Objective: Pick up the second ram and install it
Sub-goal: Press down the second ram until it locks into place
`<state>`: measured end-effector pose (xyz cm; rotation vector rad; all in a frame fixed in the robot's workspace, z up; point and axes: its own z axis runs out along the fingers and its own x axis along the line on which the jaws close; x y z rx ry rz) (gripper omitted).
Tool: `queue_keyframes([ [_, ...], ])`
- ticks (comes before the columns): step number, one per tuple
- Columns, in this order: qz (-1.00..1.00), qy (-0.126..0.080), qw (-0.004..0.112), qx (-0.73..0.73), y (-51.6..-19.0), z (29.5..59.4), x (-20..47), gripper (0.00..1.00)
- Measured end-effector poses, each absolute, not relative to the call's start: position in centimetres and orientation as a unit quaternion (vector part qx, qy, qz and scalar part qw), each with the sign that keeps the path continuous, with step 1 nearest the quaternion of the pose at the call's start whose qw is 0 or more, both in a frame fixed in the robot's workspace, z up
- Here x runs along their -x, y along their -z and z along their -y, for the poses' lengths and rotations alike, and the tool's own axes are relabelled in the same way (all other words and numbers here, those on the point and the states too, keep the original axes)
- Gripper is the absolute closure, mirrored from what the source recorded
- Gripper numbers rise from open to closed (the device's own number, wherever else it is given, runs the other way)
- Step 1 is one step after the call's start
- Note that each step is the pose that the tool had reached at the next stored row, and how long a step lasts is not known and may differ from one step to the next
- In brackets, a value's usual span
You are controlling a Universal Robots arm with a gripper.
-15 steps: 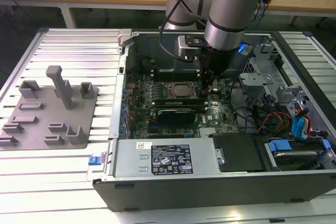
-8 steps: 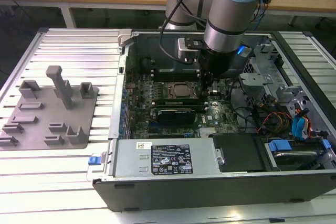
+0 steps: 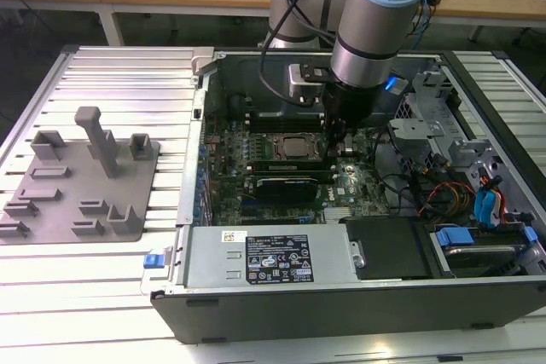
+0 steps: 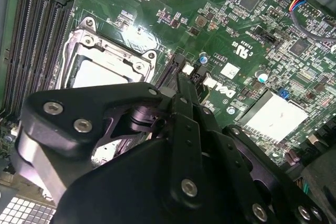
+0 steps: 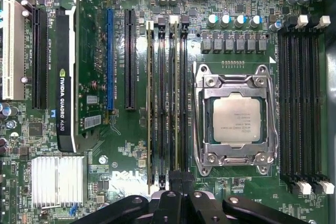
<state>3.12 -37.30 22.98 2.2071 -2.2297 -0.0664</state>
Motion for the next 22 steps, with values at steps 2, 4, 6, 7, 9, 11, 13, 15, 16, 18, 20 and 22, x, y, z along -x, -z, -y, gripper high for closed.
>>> queue_keyframes([
  [2,0.711,0.021,0.002,-0.703,-22.9,37.3,-3.1,0.92],
  [4,0.711,0.021,0.002,-0.703,-22.9,37.3,-3.1,0.92],
  [6,0.711,0.021,0.002,-0.703,-24.0,37.3,-3.1,0.92],
  [7,0.711,0.021,0.002,-0.703,-24.7,37.3,-3.1,0.92],
  [9,0.711,0.021,0.002,-0.703,-25.5,37.3,-3.1,0.92],
  [11,0.711,0.021,0.002,-0.703,-26.2,37.3,-3.1,0.92],
  [13,0.711,0.021,0.002,-0.703,-26.3,37.3,-3.1,0.92],
  [15,0.710,0.021,0.002,-0.703,-26.3,37.3,-3.1,0.92],
  [16,0.711,0.021,0.002,-0.703,-26.3,37.3,-3.1,0.92],
  [18,0.711,0.021,0.002,-0.703,-26.3,37.3,-2.8,0.92],
  [20,0.711,0.021,0.002,-0.703,-26.3,37.3,-2.3,0.92],
  [22,0.711,0.021,0.002,-0.703,-26.3,37.3,-2.0,0.92],
])
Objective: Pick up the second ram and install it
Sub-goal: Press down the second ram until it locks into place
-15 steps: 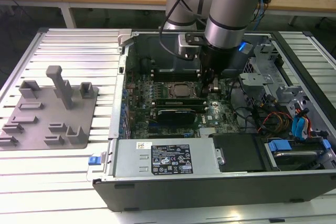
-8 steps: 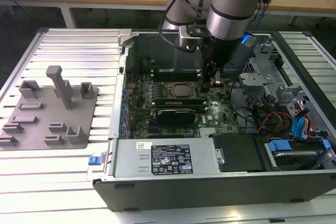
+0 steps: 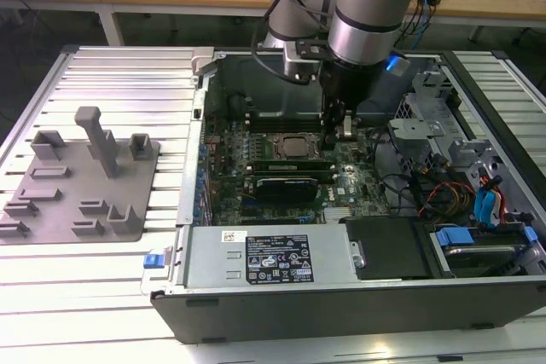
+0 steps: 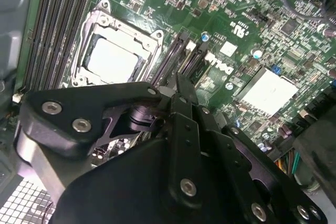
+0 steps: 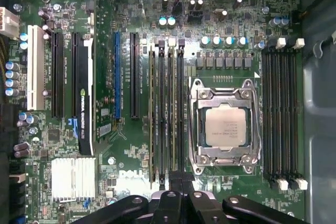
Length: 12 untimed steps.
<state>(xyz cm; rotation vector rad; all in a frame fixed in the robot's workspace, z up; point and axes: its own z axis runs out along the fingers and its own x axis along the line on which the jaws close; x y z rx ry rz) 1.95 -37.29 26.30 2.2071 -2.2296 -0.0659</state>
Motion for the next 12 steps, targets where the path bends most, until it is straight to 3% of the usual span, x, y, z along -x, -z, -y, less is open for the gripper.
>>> queue_keyframes([
  [12,0.711,0.021,0.002,-0.703,-26.3,37.3,1.6,0.92],
])
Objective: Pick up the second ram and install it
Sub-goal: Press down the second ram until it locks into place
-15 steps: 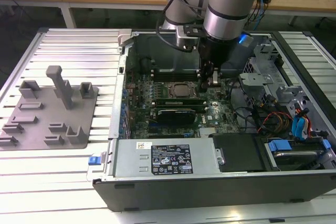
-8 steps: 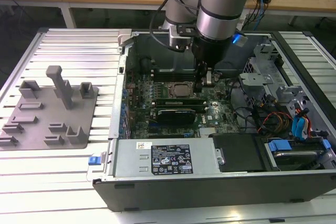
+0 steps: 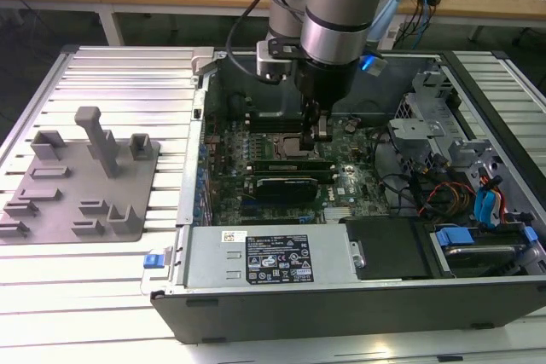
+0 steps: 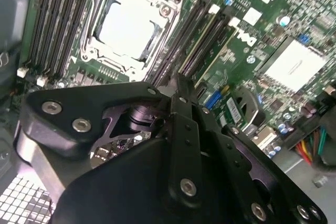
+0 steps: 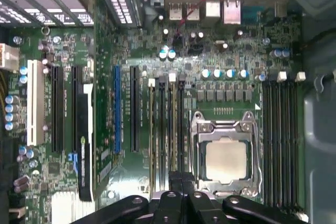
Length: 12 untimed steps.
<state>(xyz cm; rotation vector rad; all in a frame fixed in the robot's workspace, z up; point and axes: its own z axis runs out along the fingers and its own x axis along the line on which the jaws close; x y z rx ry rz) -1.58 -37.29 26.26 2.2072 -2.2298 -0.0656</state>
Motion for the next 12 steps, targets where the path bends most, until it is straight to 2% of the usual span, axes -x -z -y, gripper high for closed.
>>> queue_keyframes([
  [12,0.711,0.021,0.002,-0.703,-25.1,37.3,5.4,0.92],
])
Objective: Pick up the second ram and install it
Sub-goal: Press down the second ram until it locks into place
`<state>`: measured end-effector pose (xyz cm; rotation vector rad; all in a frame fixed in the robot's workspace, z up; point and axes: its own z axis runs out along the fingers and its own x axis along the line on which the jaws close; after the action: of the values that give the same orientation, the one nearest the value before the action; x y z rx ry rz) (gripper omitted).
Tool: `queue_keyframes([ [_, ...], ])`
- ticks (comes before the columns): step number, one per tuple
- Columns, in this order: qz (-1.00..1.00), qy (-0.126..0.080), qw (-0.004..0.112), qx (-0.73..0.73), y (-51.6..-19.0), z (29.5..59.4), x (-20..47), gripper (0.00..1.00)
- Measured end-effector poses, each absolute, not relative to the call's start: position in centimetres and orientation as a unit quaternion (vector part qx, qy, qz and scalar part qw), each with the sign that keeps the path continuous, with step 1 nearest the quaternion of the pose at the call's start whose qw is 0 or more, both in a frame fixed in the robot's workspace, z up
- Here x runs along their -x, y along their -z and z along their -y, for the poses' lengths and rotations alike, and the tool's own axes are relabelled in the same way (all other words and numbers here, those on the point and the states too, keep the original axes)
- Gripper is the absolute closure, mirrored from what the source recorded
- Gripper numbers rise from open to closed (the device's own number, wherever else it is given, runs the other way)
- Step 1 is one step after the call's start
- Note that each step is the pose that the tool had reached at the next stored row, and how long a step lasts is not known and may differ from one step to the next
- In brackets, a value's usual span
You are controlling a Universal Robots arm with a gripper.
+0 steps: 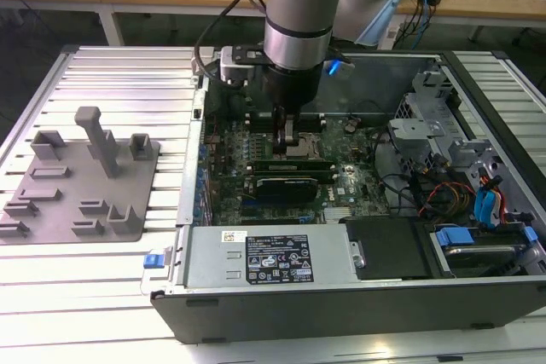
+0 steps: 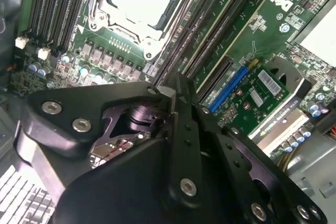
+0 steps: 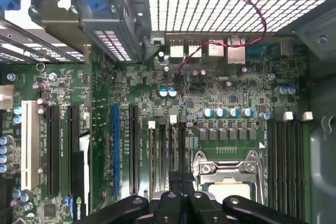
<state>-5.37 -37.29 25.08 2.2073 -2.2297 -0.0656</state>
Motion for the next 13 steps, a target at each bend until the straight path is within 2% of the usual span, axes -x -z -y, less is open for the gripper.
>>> queue_keyframes([
  [13,0.711,0.021,0.002,-0.703,-23.2,37.3,5.6,0.92],
])
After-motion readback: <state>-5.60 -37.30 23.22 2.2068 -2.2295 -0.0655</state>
